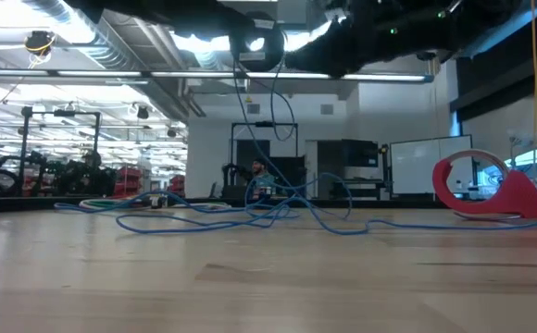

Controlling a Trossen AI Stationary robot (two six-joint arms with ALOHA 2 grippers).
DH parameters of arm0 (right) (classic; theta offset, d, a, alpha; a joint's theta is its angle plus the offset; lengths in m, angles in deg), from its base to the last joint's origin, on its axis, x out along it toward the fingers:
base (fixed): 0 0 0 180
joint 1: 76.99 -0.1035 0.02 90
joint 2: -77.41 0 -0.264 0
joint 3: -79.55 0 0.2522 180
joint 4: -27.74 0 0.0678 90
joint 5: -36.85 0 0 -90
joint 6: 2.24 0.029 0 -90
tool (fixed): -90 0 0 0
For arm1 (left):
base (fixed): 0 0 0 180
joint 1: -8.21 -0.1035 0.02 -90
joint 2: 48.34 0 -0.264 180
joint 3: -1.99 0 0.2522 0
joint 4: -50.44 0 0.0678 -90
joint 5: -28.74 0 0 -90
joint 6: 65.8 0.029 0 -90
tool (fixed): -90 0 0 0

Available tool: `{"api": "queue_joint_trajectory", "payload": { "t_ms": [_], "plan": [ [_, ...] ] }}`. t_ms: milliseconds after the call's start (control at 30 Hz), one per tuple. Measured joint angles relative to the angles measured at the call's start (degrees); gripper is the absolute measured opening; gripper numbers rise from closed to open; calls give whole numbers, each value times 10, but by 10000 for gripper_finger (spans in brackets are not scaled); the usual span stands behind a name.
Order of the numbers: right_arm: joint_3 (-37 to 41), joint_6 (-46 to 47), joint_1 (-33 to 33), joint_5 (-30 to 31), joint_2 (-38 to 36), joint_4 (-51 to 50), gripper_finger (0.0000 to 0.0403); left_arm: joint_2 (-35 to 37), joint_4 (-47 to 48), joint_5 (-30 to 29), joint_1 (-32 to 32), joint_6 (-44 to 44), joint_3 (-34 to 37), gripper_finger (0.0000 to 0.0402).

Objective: Coil cords
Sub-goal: Coil the blue wire onto the spool

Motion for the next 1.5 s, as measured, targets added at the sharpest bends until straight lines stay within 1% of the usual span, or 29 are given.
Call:
{"api": "queue_joint_trajectory", "payload": {
  "t_ms": [167, 400, 467, 600, 700, 1000, 1067, 1200, 1267, 1367, 1500],
  "plan": [
    [0, -5, -7, 0, -1, 57, 177, 0, -4, 0, 0, -3, 0, 2],
    [0, -5, -5, 0, -1, 69, 176, 0, -16, 0, 0, -3, 0, 2],
    [-2, -5, -5, 0, 2, 71, 170, 0, -20, 0, 1, -2, 0, 2],
    [-13, -7, -5, -2, 9, 68, 134, 0, -29, 2, 2, -2, 0, 4],
    [-23, -11, -5, -20, 12, 66, 100, 0, -29, 2, 2, 1, 0, 3],
    [-27, -18, -5, -19, 36, 72, 15, -1, -26, 2, 2, 3, 0, 6],
    [-27, -31, -5, -18, 36, 73, 8, -1, -27, 2, 2, 3, 0, 7],
    [-27, -49, -5, -17, 37, 76, 10, -1, -28, 1, 1, 1, 0, 9],
    [-27, -61, -5, -4, 34, 74, 7, 0, -22, -8, -2, 5, -5, 20],
    [-26, -77, -5, 34, 23, 67, 7, 10, -4, -40, -5, -2, -22, 56],
    [-26, -79, -5, 57, -7, 47, 7, 35, 91, -61, -5, -20, -54, 115]
  ]
}}
